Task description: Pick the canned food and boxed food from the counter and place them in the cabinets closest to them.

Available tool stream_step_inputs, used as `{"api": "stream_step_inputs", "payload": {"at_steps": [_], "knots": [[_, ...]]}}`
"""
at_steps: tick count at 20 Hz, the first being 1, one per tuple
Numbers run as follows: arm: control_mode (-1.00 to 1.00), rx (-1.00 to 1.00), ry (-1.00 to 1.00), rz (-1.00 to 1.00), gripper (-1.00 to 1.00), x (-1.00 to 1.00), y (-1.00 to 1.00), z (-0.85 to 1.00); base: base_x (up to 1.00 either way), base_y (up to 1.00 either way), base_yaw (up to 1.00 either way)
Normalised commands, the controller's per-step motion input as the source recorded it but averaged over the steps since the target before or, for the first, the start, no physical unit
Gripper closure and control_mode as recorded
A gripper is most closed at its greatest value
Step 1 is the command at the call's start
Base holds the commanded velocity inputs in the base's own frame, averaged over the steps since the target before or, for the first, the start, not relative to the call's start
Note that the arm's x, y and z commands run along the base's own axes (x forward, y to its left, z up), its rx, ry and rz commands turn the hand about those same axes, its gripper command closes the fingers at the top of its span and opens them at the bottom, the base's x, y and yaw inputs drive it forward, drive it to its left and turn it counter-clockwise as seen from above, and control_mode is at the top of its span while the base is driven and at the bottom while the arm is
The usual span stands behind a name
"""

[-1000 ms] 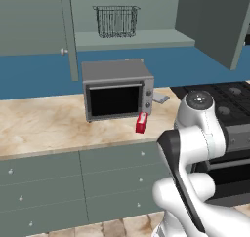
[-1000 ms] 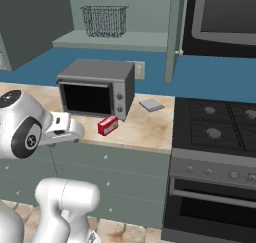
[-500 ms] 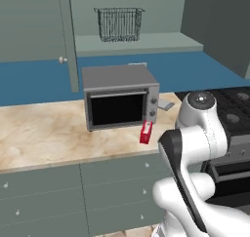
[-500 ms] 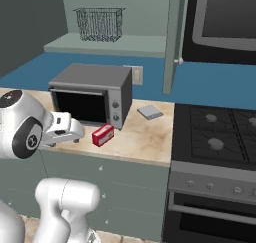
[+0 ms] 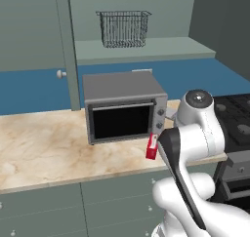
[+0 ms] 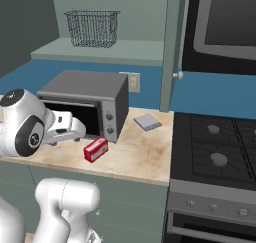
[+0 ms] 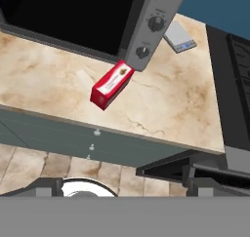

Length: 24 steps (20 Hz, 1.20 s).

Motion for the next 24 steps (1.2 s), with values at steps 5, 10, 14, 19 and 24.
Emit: {"api": "stream_step_inputs", "payload": {"at_steps": [5,10,14,19,24], "knots": [[-1.00,0.00,0.00,0.00,-1.00,0.12,0.03,-0.07,0.00,0.00,0.00],[-1.00,0.02,0.00,0.00,-1.00,0.24,0.02,-0.17,0.00,0.00,0.00],[-1.00,0.02,0.00,0.00,-1.00,0.22,0.01,-0.28,0.00,0.00,0.00],[-1.00,0.05,0.00,0.00,-1.00,0.19,0.00,-0.42,0.00,0.00,0.00],[-1.00,0.02,-0.01,-0.03,-1.00,0.30,0.00,-0.28,0.00,0.00,0.00]]}}
